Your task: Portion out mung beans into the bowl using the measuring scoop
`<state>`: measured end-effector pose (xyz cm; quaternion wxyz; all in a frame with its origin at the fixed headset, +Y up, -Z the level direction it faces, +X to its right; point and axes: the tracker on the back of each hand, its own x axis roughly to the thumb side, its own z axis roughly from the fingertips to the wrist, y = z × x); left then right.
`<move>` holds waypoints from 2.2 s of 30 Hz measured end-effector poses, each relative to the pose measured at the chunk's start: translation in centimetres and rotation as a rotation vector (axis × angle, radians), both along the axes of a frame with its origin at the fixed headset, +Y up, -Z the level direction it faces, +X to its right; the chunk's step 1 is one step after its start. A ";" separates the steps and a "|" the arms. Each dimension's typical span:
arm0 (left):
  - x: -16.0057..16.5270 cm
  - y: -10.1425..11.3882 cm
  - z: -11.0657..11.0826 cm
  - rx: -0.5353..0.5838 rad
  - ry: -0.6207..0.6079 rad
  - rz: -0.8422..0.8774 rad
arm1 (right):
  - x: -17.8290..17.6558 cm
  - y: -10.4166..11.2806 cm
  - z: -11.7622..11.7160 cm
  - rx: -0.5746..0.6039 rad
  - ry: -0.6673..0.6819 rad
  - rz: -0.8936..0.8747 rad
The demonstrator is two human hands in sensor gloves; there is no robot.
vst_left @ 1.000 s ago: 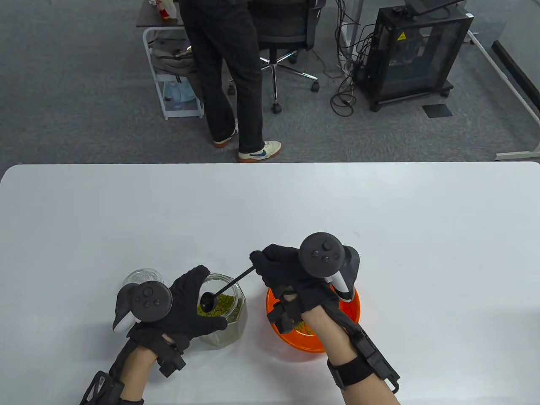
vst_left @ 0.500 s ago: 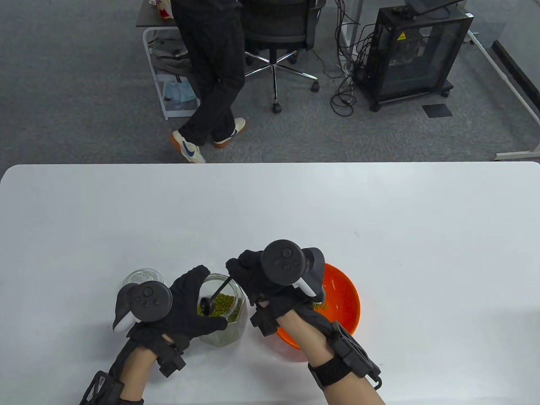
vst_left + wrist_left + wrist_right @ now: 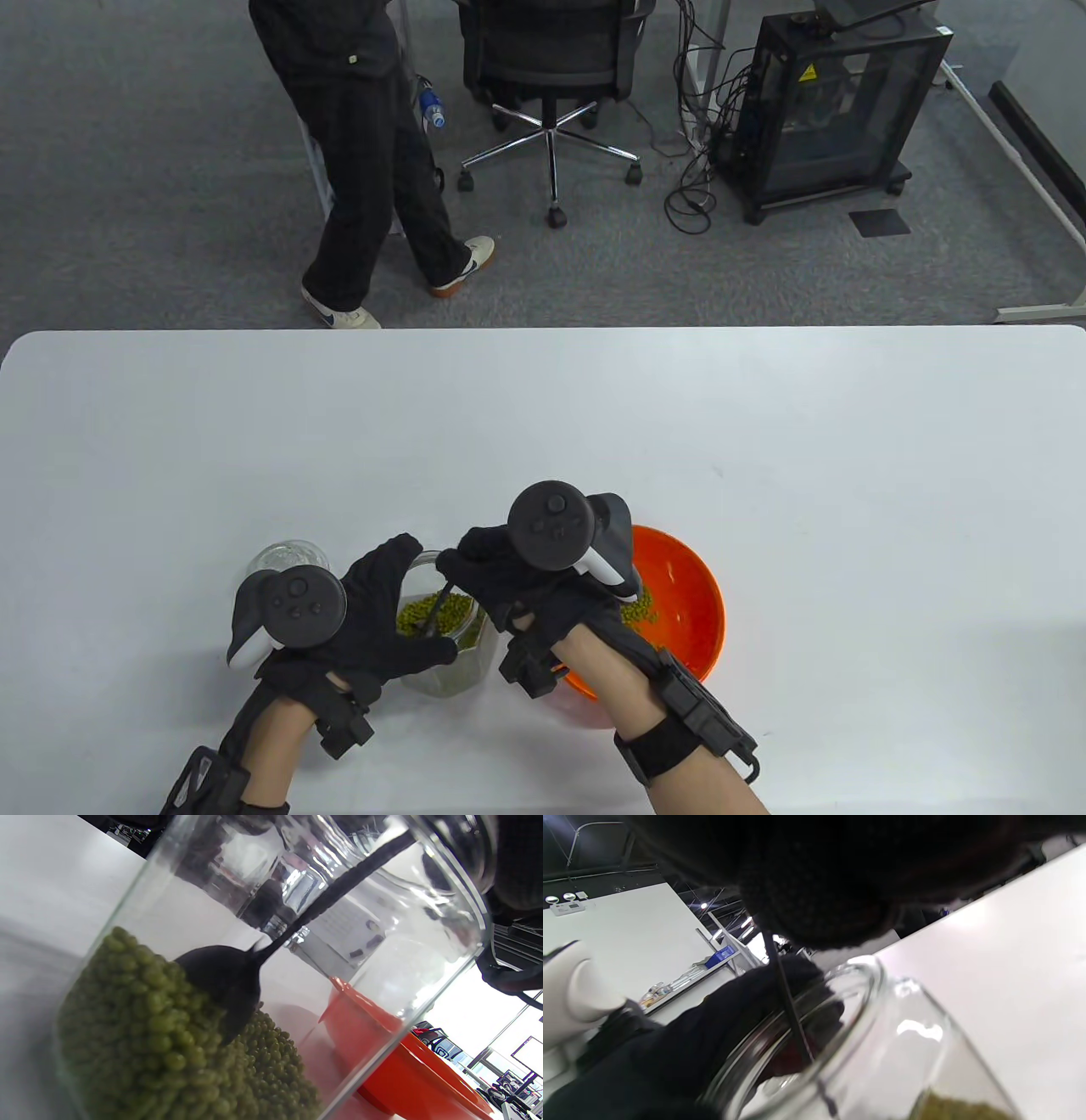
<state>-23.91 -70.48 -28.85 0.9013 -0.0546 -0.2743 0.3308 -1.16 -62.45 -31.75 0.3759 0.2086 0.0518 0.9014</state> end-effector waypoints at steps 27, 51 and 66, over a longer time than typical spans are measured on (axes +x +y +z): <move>0.0 0.0 0.0 0.001 0.001 -0.001 | 8.8 -4.8 -1.7 -0.408 -0.296 -0.444; 0.0 -0.1 0.0 -0.001 0.001 0.000 | 13.3 -4.2 -0.9 -0.413 -0.329 -0.552; 0.0 -0.1 0.0 -0.001 0.001 0.001 | 18.6 -4.0 -0.3 -0.414 -0.364 -0.662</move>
